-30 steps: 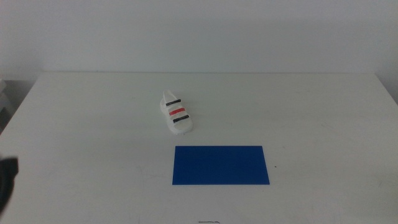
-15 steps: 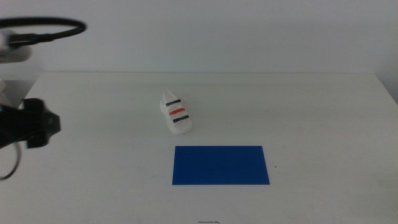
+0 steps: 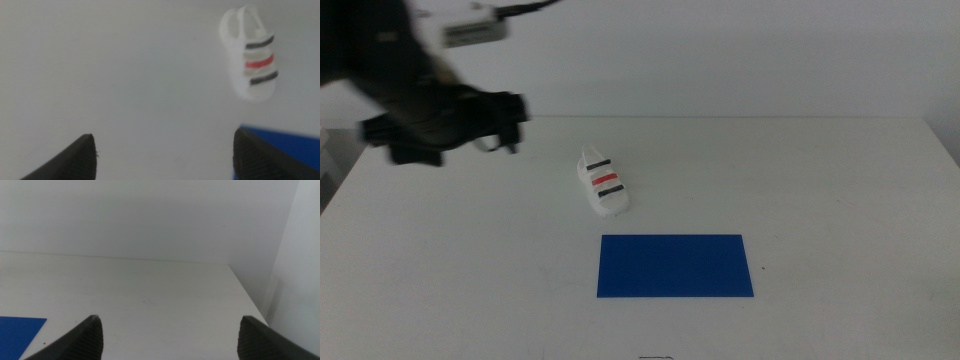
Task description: Use one arm to grab the shoe from the table and place it on the mat.
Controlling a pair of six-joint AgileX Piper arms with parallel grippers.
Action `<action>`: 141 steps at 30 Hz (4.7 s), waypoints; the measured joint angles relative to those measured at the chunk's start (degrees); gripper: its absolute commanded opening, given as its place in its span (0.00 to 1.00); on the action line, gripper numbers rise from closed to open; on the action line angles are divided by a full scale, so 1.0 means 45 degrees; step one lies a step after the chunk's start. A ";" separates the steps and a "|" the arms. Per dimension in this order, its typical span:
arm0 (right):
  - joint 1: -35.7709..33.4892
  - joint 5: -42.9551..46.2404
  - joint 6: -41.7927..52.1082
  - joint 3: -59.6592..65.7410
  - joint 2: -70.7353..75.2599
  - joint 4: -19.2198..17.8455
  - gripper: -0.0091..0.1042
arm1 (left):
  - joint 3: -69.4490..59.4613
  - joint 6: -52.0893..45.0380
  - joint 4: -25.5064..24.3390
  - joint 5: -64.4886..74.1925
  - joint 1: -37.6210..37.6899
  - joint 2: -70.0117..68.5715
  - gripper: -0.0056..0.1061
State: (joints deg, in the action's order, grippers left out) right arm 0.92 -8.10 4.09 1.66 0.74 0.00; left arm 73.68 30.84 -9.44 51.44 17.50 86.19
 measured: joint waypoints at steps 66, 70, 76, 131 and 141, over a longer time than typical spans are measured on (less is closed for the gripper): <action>0.0000 0.0000 0.0000 0.0000 0.0000 0.0000 0.91 | 1.0006 0.3255 0.1311 0.4284 0.1844 0.8495 0.04; 0.0000 0.0000 0.0000 0.0000 0.0000 0.0000 0.91 | 0.8555 0.4338 0.0581 0.4364 0.2920 0.7199 0.04; 0.0000 0.0000 0.0000 0.0000 0.0000 0.0000 0.91 | 0.8188 0.5116 0.0245 0.4355 0.4606 0.7079 0.04; 0.0000 0.0000 0.0000 0.0000 0.0000 0.0000 0.91 | 0.8121 -1.8797 0.3059 0.4164 0.5424 0.9092 0.04; 0.0000 0.0000 0.0000 0.0000 0.0000 0.0000 0.91 | 0.8121 -1.9711 0.4147 0.4118 0.4550 0.9341 0.04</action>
State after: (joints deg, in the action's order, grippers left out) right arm 0.92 -8.10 4.09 1.66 0.74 0.00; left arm 110.23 -57.86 9.23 69.97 37.98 128.22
